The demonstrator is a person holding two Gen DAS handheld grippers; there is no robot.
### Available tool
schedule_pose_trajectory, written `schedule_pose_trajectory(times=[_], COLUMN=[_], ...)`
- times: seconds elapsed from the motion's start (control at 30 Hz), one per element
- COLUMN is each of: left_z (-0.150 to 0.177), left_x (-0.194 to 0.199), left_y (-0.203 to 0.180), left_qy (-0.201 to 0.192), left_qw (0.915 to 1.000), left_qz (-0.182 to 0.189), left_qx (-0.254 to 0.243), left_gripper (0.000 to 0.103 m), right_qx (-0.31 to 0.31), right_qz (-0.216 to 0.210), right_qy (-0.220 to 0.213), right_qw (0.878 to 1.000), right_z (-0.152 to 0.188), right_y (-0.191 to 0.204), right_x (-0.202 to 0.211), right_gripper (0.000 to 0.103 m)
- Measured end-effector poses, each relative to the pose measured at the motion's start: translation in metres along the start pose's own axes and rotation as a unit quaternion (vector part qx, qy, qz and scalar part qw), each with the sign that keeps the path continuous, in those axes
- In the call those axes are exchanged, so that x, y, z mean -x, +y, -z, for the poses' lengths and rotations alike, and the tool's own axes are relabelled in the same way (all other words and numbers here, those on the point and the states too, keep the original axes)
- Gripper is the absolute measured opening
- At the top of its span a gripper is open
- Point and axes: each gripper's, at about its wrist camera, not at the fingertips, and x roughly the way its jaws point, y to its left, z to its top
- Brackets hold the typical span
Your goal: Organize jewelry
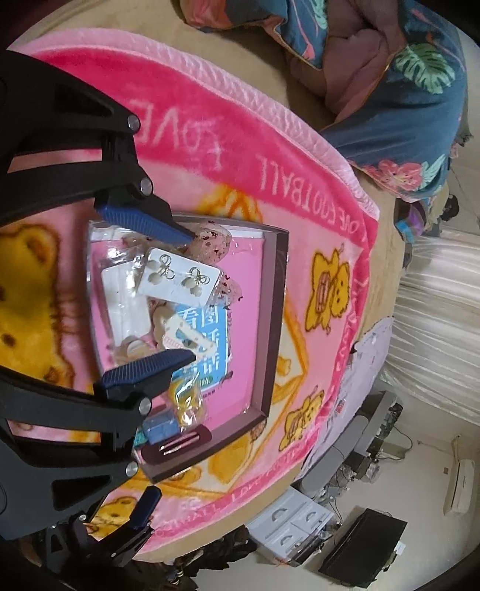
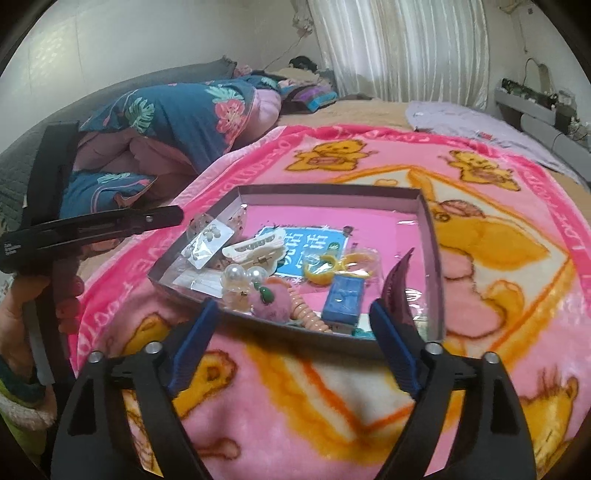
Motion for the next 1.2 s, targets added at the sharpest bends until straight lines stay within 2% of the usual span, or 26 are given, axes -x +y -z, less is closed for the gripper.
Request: schedule_pose_trajectory(times=[0.13,0.2,0.27,0.4,0.8,0.83,1.2], left_z=[0.002,0.004,0.006,0.014,0.048,0.051,0.091], left_x=[0.017,0.027,0.035,0.048,0.076,0.077,0.079], left_y=[-0.004,-0.007,-0.009,-0.013,-0.018,-0.018,-0.018], left_qy=[-0.013,-0.019,-0.024,-0.030,-0.045,-0.045,-0.032], left_qw=[0.9999,0.9998,0.9997,0.9995,0.9987,0.9988,0.9986], left_qz=[0.002,0.002,0.004,0.003,-0.011,-0.011,-0.028], left_qx=[-0.004,-0.006,-0.008,-0.011,-0.022,-0.019,-0.032], left_gripper=[0.066,0.077,0.080,0.092,0.094,0.094,0.094], right_qx=[0.000,0.000,0.000,-0.001,-0.024,-0.025,-0.037], right_qz=[0.008,0.013,0.018,0.020,0.039,0.040,0.046], right_qy=[-0.009,-0.014,-0.023,-0.034,-0.061,-0.062,-0.061], right_qw=[1.000,1.000,1.000,0.999,0.997,0.997,0.996], right_z=[0.003,0.005,0.008,0.011,0.026,0.028,0.048], right_y=[0.001,0.002,0.003,0.004,-0.001,-0.001,-0.002], right_x=[0.013,0.020,0.029,0.043,0.078,0.080,0.092], right_gripper=[0.088,0.091,0.095,0.095,0.097,0.099,0.099])
